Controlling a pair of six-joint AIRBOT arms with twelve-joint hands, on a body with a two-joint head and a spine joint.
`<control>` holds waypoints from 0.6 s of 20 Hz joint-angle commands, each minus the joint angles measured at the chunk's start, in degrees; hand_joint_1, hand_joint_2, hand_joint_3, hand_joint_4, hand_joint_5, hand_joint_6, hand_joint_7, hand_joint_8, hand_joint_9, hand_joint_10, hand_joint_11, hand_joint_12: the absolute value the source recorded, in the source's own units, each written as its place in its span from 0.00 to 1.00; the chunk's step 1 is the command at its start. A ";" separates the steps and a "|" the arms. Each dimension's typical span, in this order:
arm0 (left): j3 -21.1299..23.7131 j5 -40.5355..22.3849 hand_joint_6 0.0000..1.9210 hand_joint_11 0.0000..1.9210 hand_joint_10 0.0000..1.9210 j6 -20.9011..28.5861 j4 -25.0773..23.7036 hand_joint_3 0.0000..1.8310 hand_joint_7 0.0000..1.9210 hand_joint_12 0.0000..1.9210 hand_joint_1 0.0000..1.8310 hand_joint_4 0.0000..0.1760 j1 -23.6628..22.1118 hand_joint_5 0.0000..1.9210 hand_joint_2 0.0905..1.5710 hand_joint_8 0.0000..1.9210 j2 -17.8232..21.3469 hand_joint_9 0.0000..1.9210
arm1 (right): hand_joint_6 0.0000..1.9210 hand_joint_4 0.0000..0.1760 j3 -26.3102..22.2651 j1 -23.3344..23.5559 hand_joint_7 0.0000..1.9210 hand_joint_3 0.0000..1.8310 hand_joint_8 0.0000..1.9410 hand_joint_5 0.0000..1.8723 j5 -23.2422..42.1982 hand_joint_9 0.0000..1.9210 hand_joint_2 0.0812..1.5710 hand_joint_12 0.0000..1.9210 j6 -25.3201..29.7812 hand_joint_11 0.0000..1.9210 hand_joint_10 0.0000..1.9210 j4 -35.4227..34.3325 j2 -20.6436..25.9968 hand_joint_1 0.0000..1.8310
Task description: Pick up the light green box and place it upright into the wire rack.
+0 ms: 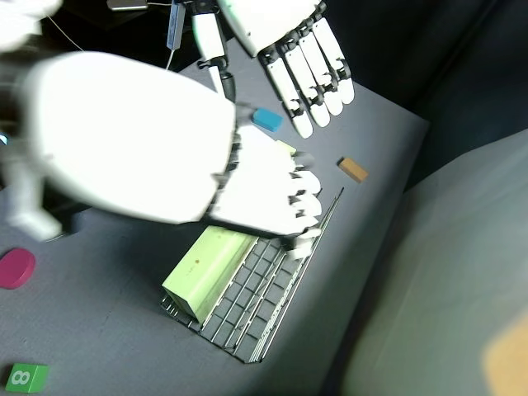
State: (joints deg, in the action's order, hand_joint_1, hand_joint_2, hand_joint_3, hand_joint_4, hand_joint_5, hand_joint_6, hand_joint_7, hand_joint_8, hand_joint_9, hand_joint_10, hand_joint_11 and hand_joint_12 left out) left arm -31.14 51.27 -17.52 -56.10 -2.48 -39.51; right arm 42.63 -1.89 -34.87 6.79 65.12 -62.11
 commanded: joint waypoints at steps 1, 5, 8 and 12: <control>0.33 -1.06 0.00 0.00 0.00 0.23 -4.60 0.00 0.09 0.16 0.14 0.03 -0.18 0.10 0.75 0.00 -0.13 0.06 | 0.00 0.07 -1.15 1.75 0.13 0.00 0.00 0.14 4.06 0.15 0.54 0.47 -1.06 0.00 0.00 3.92 0.95 0.35; 1.27 -0.43 0.00 0.00 0.00 0.23 -4.60 0.00 0.10 0.17 0.14 0.03 -0.01 0.10 0.75 0.00 -0.85 0.07 | 0.01 0.01 -9.99 2.74 0.25 0.00 0.01 0.21 3.15 0.25 0.59 0.58 -4.74 0.05 0.02 3.66 10.10 0.33; 1.43 -0.01 0.00 0.00 0.00 0.82 -4.67 0.00 0.21 0.32 0.14 0.01 -0.06 0.19 0.75 0.00 -1.90 0.18 | 0.02 0.00 -13.60 2.54 0.45 0.00 0.04 0.41 1.38 0.31 0.67 0.77 -9.05 0.23 0.44 -2.53 14.26 0.35; 1.44 0.87 0.18 0.24 0.49 1.37 -5.00 0.00 0.48 0.70 0.24 0.00 0.19 0.48 0.77 0.34 -3.83 0.41 | 0.65 0.00 -14.25 1.78 0.44 0.00 0.65 0.44 0.84 0.43 0.72 0.96 -11.82 0.45 0.82 -10.24 16.05 0.39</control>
State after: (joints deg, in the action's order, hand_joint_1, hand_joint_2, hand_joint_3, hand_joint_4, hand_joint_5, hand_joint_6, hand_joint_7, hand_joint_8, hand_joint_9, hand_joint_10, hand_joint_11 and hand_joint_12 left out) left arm -29.80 53.19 -16.03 -56.60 -1.91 -43.48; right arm 28.67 -0.91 -37.56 -5.02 51.99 -45.89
